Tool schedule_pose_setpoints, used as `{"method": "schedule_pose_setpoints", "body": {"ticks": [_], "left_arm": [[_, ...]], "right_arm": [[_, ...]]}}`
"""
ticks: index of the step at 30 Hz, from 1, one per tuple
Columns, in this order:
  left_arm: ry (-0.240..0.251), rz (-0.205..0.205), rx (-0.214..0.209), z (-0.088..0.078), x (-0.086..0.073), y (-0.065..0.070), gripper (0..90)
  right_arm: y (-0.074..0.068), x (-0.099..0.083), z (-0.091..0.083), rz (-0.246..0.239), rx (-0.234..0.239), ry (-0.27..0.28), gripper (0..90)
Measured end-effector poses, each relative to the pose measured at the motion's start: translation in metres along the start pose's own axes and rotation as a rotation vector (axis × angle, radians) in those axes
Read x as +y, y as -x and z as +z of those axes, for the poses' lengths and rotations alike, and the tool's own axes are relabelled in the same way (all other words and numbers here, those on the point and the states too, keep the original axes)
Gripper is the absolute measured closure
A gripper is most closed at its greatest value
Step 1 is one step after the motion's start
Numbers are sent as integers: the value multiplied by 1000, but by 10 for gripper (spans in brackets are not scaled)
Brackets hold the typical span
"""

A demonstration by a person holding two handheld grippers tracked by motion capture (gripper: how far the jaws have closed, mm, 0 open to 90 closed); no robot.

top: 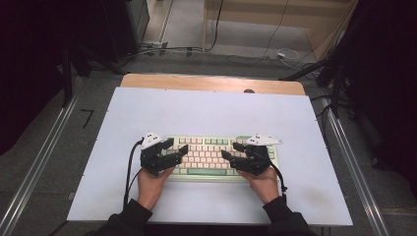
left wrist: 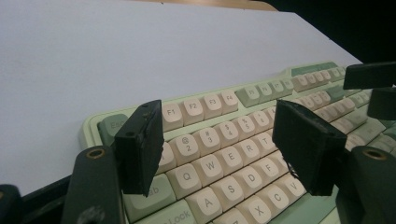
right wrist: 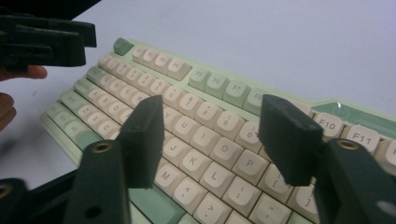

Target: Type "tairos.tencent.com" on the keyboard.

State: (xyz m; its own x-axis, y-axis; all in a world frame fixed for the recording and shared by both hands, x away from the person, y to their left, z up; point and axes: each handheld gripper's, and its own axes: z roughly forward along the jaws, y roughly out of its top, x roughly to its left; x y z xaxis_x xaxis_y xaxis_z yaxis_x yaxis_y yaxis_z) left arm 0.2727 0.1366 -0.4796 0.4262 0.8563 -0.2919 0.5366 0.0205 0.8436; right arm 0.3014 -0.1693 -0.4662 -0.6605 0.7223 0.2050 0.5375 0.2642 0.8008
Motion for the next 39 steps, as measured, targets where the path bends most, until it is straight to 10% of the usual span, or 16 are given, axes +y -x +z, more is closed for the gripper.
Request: {"method": "schedule_pose_setpoints", "body": {"ticks": [10,21,39], "left_arm": [[2,0,0,0,0,0,344],[-2,2,0,0,0,0,344],[-3,1,1,0,0,0,344]], "right_arm": [[-3,1,-14,6,19,26,331],[-19,-5,-12,-67,57,14,874],[-24,-18,15,-104,46,-101,875]]}}
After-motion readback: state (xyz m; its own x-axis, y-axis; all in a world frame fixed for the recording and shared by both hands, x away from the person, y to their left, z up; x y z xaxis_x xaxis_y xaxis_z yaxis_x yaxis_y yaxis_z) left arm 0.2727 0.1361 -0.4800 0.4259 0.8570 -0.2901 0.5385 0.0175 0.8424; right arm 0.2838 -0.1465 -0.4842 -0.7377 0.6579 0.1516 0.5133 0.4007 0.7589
